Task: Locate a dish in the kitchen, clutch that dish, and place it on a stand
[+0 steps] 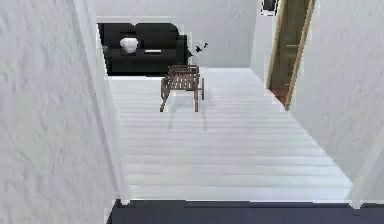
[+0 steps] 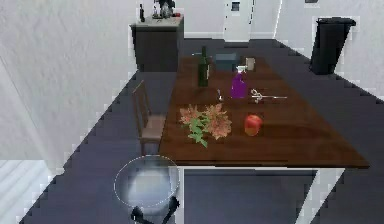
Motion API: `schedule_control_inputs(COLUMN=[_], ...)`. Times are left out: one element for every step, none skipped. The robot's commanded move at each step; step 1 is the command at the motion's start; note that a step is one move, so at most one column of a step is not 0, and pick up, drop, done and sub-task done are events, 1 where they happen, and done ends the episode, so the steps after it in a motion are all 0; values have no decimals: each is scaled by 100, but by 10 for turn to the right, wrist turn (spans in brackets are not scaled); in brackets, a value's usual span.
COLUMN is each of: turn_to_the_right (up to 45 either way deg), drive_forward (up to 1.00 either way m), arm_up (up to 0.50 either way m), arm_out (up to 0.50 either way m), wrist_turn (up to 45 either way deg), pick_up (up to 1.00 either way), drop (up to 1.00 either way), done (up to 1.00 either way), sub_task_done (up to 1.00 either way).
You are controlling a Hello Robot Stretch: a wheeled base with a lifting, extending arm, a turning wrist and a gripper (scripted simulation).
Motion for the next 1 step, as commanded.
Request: schedule_control_inputs(turn_to_the_right=[0], drive_forward=[100], arm_up=[0], arm_out=[0], wrist_turn=[0], pick_up=[0], drop=[0], done=[0], sub_task_done=[0])
